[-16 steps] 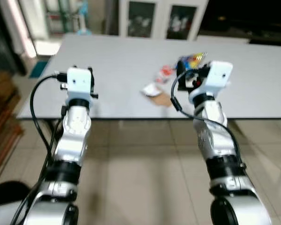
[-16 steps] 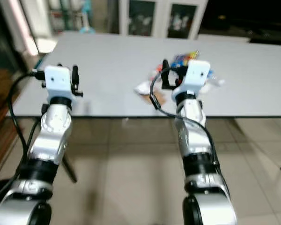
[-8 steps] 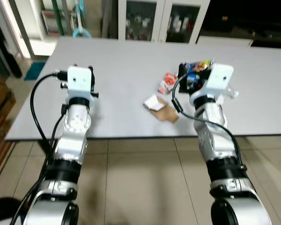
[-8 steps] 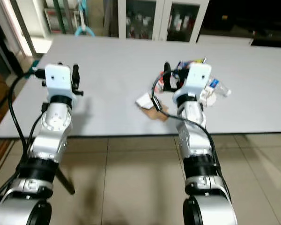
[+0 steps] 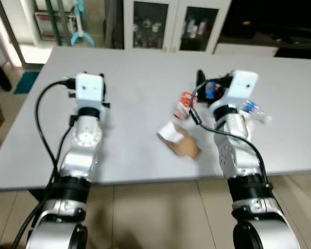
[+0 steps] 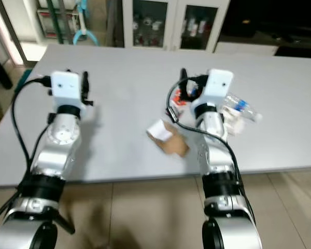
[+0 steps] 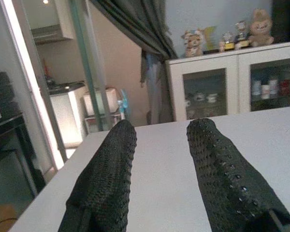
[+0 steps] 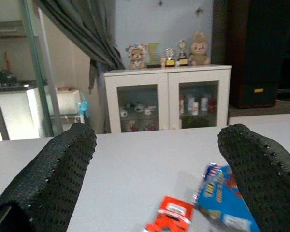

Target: Picking trash to rubbish bin

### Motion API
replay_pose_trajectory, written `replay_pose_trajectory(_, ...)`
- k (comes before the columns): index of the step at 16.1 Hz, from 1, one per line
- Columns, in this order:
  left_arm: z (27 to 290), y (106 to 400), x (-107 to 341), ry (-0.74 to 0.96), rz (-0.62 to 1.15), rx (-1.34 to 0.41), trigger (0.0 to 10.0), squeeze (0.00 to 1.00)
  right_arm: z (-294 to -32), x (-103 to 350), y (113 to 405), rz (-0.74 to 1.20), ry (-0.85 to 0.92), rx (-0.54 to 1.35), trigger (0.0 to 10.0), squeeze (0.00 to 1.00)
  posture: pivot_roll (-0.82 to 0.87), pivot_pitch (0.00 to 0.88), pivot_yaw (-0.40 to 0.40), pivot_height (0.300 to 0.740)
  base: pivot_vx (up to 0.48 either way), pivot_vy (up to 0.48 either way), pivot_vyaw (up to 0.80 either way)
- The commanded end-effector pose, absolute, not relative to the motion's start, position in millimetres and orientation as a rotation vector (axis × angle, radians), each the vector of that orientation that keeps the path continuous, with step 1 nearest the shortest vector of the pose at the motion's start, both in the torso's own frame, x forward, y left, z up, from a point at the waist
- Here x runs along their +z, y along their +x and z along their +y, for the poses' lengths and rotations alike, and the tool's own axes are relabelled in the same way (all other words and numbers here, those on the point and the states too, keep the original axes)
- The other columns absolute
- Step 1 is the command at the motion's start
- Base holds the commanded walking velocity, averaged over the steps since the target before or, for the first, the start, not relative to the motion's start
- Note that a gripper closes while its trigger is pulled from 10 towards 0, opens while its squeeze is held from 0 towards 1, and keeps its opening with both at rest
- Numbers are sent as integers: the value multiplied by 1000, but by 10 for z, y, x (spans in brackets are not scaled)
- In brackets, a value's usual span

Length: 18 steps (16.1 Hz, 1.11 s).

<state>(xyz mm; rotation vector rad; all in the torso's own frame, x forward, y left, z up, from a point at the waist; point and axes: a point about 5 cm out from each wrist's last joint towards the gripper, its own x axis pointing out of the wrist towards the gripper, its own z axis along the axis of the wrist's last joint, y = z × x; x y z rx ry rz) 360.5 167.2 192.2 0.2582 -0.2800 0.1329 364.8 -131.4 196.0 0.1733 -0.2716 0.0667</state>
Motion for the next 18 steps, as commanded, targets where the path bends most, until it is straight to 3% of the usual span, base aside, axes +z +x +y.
replay_pose_trajectory(1,1550,3616,1928,250,-282,99,10000,0,-1449,1979,3656,-270,170,29,10000,0,-51,40,-81,740,480,0,0)
replay_pose_trajectory(11,1555,3619,1932,254,-284,103,10000,0,-1432,1968,3655,-263,171,38,10000,0,-48,39,-83,740,468,0,0)
replay_pose_trajectory(18,1510,3611,1939,231,-293,93,10000,0,-1415,1956,3651,-259,172,42,10000,0,-49,40,-81,740,0,0,0)
